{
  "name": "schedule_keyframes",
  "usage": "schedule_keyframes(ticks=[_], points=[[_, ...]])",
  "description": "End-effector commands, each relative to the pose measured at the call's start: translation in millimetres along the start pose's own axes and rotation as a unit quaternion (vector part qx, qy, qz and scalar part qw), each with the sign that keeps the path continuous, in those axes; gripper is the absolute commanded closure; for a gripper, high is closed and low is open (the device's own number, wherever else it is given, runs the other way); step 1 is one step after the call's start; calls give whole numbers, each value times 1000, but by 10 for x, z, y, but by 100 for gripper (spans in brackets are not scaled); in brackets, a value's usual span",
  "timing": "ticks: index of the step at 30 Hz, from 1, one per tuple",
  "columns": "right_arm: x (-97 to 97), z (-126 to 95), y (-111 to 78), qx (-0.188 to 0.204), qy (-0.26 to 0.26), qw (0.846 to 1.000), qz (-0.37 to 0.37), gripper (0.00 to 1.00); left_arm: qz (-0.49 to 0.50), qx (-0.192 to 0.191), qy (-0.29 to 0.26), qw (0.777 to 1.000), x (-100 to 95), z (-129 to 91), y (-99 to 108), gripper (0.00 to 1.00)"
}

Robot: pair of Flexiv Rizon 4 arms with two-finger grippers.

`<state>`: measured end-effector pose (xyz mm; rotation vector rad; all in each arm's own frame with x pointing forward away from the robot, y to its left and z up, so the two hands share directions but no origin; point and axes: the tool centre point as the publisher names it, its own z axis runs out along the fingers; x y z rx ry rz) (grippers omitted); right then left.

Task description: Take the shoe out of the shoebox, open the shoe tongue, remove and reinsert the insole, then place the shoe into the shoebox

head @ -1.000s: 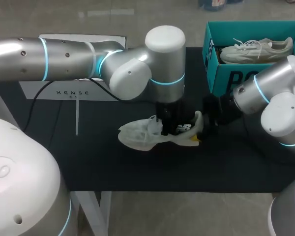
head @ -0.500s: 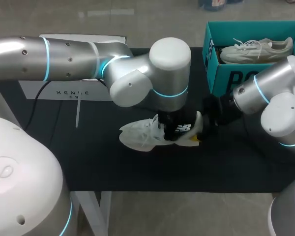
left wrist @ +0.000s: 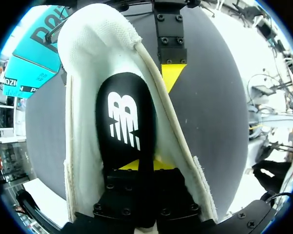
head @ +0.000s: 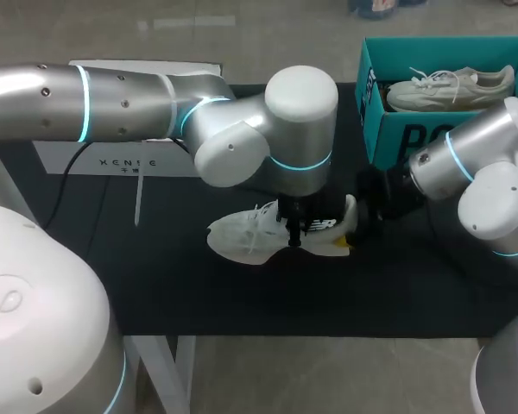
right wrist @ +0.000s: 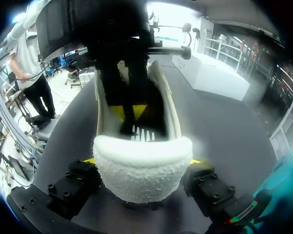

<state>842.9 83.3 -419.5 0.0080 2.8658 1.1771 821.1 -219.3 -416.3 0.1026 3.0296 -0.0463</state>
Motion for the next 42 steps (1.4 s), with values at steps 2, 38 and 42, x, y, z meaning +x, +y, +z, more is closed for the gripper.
schedule_keyframes(ticks=[2, 38, 42], points=[[-19, 0, 23, 1, 0, 1000, 0, 100, -15, 16, 1, 1000, -4, 33, 25, 100], [-19, 0, 23, 1, 0, 1000, 0, 100, -110, 285, 95, 948, -137, -946, 103, 100], [-19, 0, 23, 1, 0, 1000, 0, 100, -99, 322, 107, 936, -141, -1121, 41, 100]])
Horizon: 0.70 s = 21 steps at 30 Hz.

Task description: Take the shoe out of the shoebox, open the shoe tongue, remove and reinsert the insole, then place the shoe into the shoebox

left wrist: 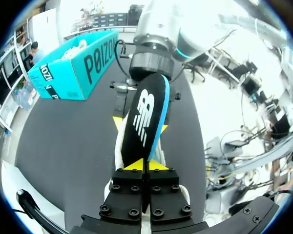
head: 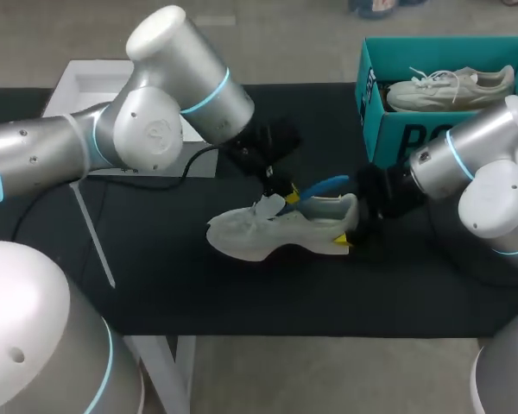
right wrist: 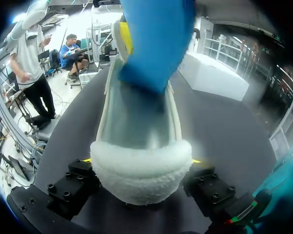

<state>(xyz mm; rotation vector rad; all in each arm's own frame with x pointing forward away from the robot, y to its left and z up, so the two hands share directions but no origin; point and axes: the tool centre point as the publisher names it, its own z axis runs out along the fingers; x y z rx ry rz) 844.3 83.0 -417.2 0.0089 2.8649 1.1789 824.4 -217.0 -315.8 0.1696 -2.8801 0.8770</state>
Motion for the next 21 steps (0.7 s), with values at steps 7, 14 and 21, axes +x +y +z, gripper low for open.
schedule_keyframes(ticks=[7, 14, 21], points=[[-4, 18, 9, 2, 0, 1000, 0, 100, 37, 78, 18, 996, 81, -308, -320, 100], [-4, 18, 9, 2, 0, 1000, 0, 100, 55, 104, 30, 993, 13, -308, -575, 100], [-4, 18, 9, 2, 0, 1000, 0, 100, 113, 202, 58, 971, 186, -933, -994, 100]])
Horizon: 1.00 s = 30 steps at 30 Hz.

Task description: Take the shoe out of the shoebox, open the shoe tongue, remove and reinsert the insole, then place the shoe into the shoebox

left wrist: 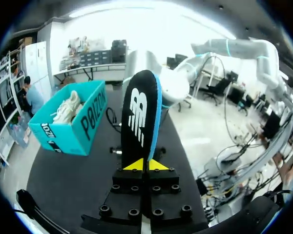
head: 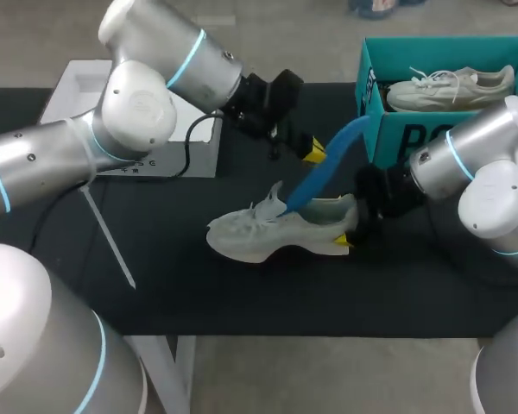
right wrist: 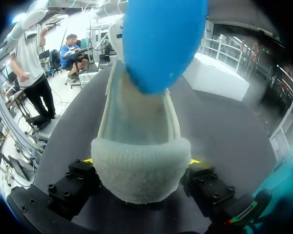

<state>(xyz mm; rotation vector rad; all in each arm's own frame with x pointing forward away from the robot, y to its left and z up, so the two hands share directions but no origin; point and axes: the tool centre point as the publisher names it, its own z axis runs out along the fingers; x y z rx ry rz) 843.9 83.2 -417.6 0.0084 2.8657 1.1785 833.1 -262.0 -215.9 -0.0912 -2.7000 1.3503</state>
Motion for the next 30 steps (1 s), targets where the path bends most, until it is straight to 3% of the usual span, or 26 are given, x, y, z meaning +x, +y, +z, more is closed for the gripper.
schedule_keyframes(ticks=[1, 2, 17, 19, 20, 22, 23, 30], points=[[-9, 14, 11, 1, 0, 1000, 0, 100, 25, 52, 32, 998, 116, -407, -280, 100], [-9, 14, 11, 1, 0, 1000, 0, 100, 35, 56, 41, 997, 152, -500, -364, 100], [-9, 14, 11, 1, 0, 1000, 0, 100, 35, 56, 41, 997, 152, -500, -364, 100], [-9, 14, 11, 1, 0, 1000, 0, 100, 8, 79, 46, 996, 235, -593, -456, 100], [-9, 14, 11, 1, 0, 1000, 0, 100, -4, 127, 59, 990, 331, -638, -591, 100], [-9, 14, 11, 1, 0, 1000, 0, 100, -13, 147, 72, 986, 438, -687, -737, 100], [-9, 14, 11, 1, 0, 1000, 0, 100, -15, 175, 86, 981, 555, -710, -863, 100], [-9, 14, 11, 1, 0, 1000, 0, 100, -46, 232, 140, 961, 1096, -811, -1344, 100]])
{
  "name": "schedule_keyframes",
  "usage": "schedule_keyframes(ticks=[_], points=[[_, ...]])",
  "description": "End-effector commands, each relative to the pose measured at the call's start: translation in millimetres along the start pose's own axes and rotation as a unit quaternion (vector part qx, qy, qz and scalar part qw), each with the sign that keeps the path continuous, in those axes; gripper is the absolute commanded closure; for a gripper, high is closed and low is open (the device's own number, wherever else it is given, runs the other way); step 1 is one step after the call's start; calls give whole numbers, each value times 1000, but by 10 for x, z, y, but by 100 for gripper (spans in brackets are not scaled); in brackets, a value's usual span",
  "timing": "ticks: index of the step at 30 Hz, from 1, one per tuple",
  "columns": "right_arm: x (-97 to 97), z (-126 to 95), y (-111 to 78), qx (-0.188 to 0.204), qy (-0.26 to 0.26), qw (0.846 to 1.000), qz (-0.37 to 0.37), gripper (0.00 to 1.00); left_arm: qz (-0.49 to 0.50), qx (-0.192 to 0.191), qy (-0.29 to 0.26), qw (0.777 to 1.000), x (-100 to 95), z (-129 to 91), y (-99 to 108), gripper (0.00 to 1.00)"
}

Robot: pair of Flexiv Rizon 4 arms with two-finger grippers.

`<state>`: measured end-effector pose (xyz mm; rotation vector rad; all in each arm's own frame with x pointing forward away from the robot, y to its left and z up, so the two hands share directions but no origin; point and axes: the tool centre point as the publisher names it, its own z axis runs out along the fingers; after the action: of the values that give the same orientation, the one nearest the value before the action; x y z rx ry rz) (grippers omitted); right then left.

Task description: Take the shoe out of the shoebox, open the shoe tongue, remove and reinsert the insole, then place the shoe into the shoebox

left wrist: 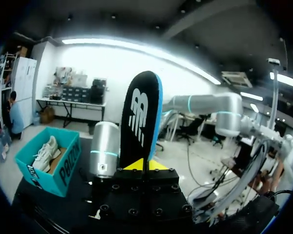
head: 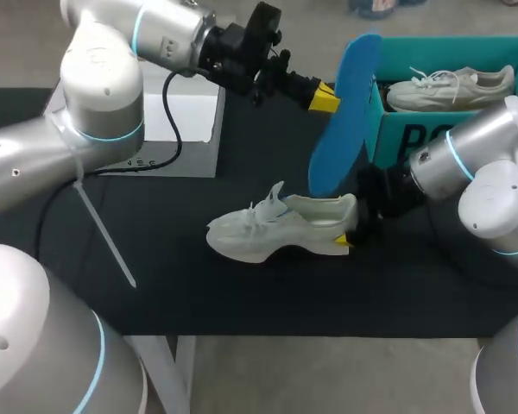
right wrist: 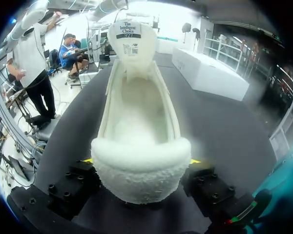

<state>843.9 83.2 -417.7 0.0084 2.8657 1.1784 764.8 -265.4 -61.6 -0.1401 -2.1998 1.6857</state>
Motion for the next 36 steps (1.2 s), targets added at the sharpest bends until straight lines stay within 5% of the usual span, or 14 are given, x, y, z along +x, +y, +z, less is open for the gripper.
schedule_keyframes(ticks=[1, 9, 10, 11, 12, 24, 36], points=[[-8, 13, 11, 1, 0, 1000, 0, 100, -22, 56, 29, 998, 382, 106, -112, 100], [-8, 13, 11, 1, 0, 1000, 0, 100, -19, 85, 77, 993, 1009, 189, -413, 100], [-24, -21, 31, 4, -1, 1000, -1, 85, -19, 85, 77, 993, 1069, 188, -429, 100], [-39, -61, 57, 10, -3, 1000, 1, 61, -24, 89, 82, 992, 1132, 193, -444, 100], [-57, -103, 77, 15, -6, 1000, 1, 0, -27, 87, 86, 992, 1193, 184, -452, 100], [-94, -502, 274, 143, -2, 990, -2, 0, -106, 87, 123, 983, 1847, 104, -535, 100], [15, -708, 581, 249, -12, 968, -33, 0, -149, 70, 122, 979, 2287, 74, -626, 100]])
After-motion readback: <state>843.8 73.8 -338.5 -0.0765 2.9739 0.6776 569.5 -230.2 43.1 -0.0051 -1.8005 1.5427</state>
